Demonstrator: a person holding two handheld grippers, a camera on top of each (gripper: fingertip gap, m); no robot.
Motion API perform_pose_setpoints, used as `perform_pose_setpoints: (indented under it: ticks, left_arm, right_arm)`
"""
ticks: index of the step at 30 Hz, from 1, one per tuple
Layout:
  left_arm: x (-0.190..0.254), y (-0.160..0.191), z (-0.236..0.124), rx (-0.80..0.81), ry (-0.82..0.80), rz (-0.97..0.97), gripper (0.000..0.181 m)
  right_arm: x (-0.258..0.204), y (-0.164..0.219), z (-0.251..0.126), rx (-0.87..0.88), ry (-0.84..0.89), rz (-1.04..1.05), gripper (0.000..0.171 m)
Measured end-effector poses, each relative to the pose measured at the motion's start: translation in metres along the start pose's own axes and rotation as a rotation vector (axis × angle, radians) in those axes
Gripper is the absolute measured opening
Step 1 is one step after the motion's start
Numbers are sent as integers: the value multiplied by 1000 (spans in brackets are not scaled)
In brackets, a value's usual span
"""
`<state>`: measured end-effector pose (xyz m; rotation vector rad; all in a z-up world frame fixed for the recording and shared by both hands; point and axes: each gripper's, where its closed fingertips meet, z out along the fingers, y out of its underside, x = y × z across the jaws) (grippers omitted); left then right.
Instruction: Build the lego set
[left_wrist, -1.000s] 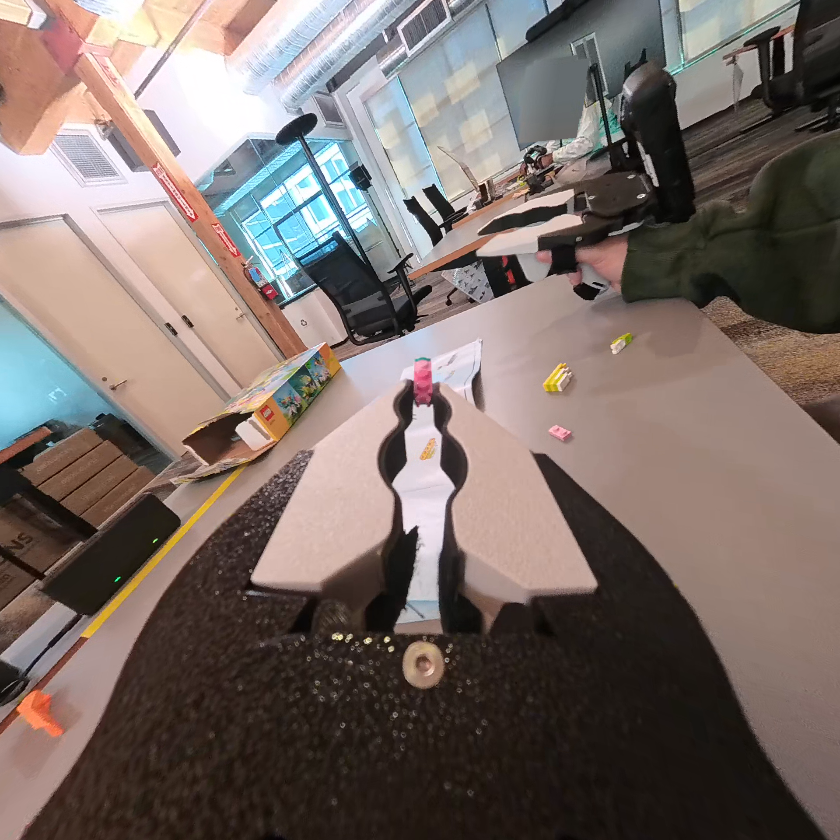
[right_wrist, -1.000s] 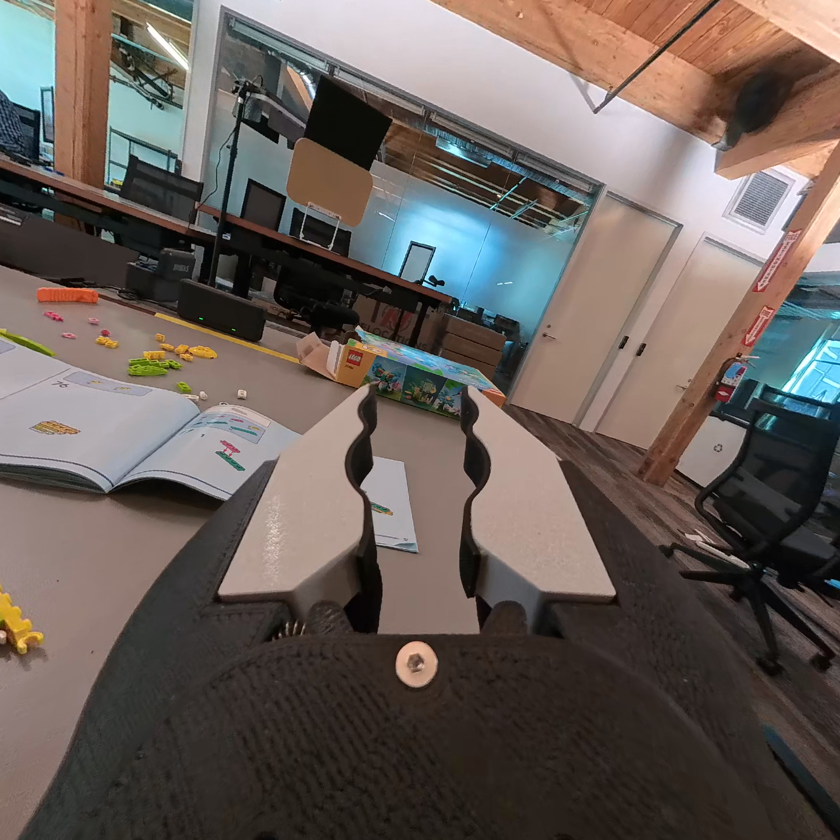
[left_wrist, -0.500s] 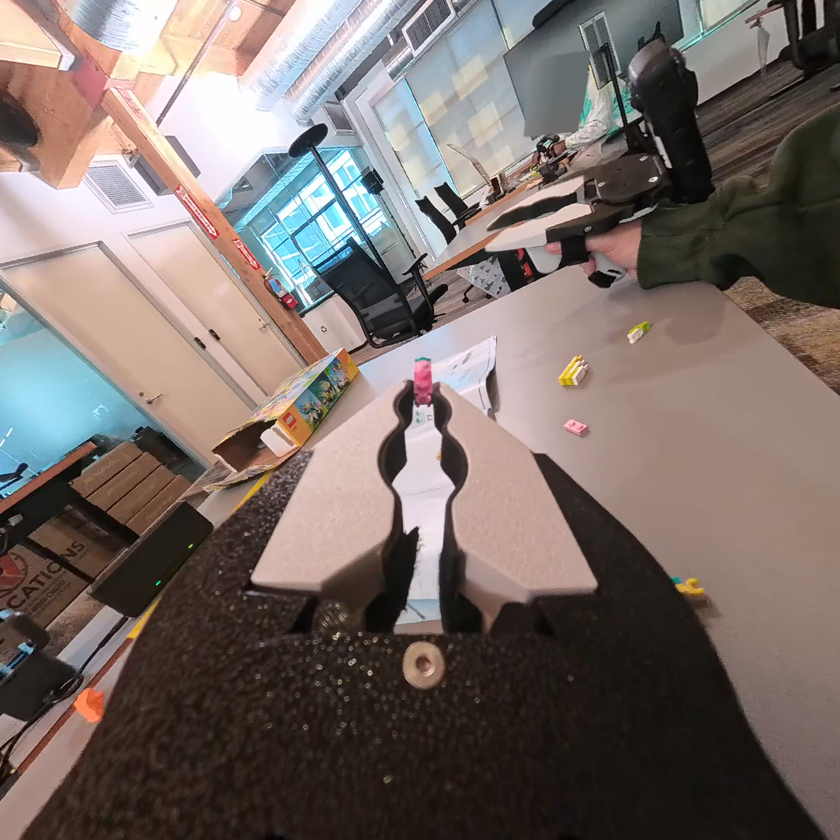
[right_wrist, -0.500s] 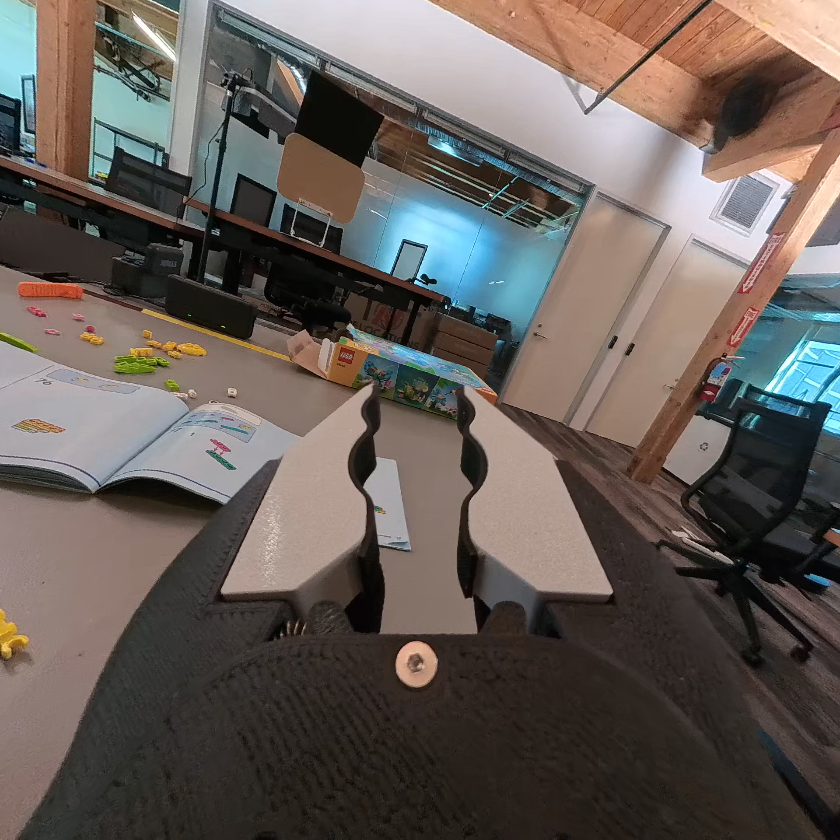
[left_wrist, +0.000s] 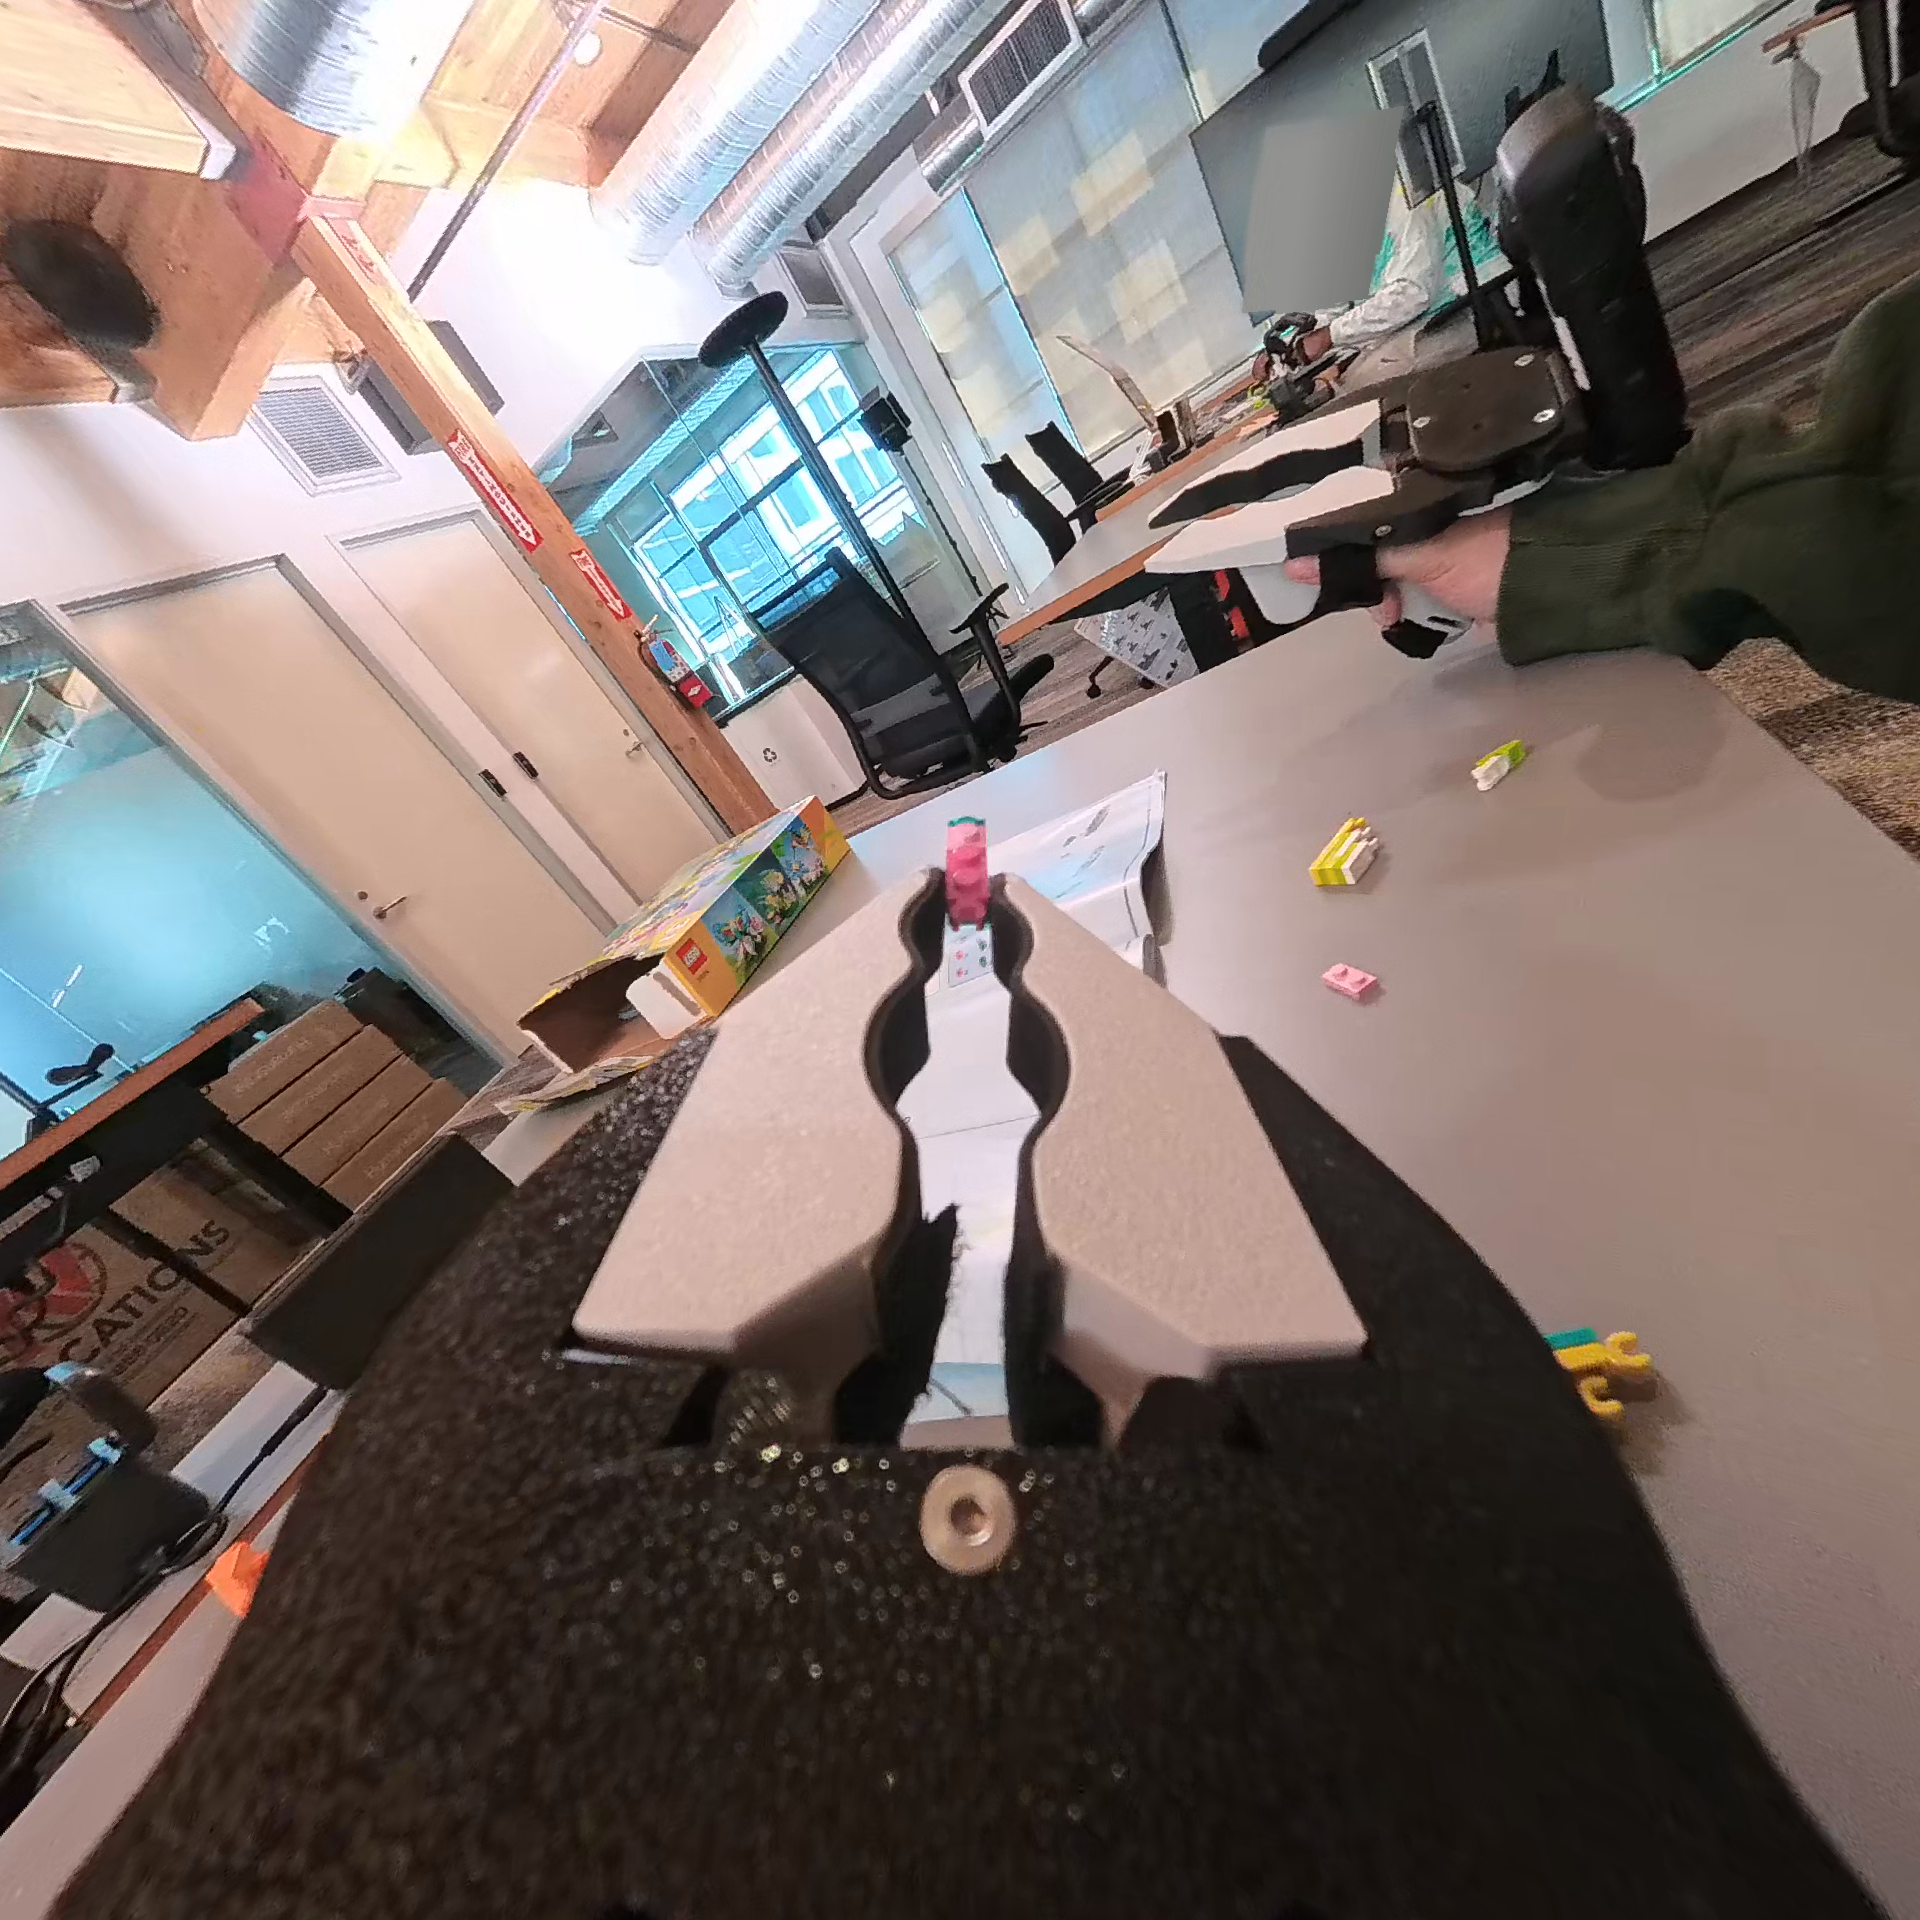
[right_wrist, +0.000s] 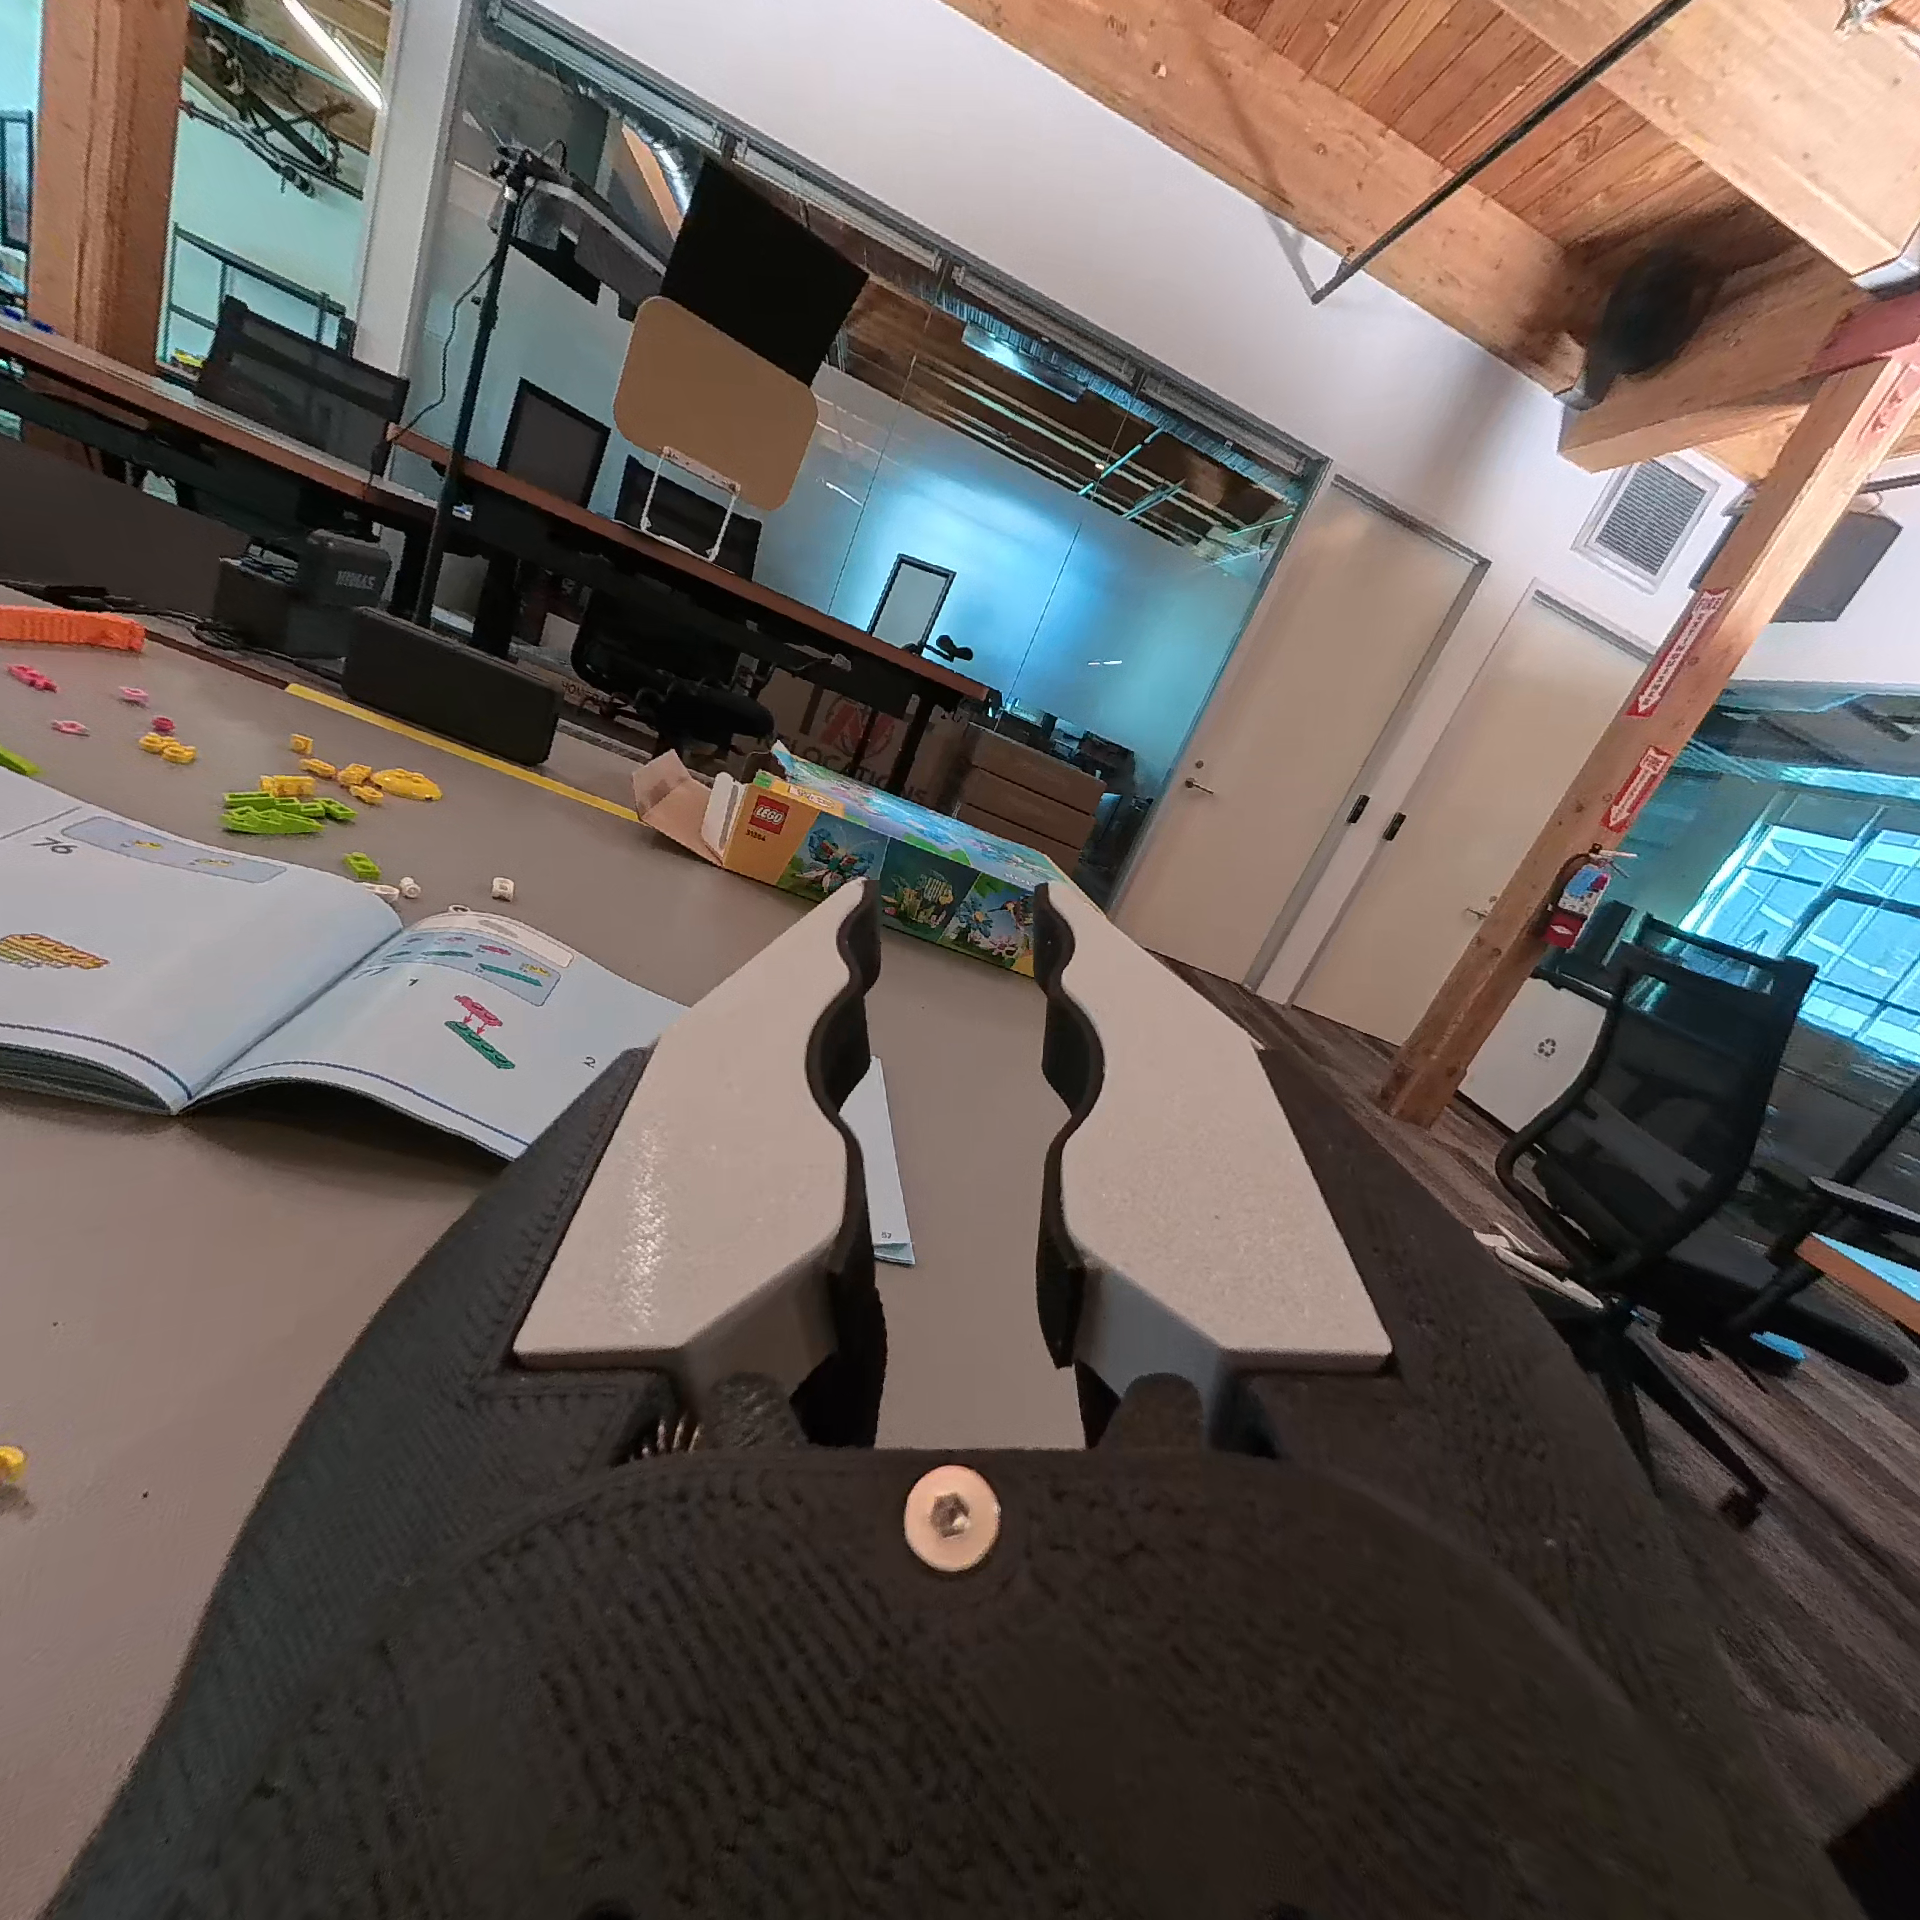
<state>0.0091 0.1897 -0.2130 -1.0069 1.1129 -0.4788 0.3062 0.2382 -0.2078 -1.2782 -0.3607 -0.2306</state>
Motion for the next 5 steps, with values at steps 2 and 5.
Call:
perform_pose_setpoints:
  ticks: [2, 5]
  left_arm:
    - [-1, 1, 0, -2, -4, -5, 6]
    - [-3, 1, -1, 2, -10, -15, 6]
  right_arm:
    - [0, 0, 0, 0, 0, -1, 28]
    - [0, 0, 0, -1, 2, -1, 28]
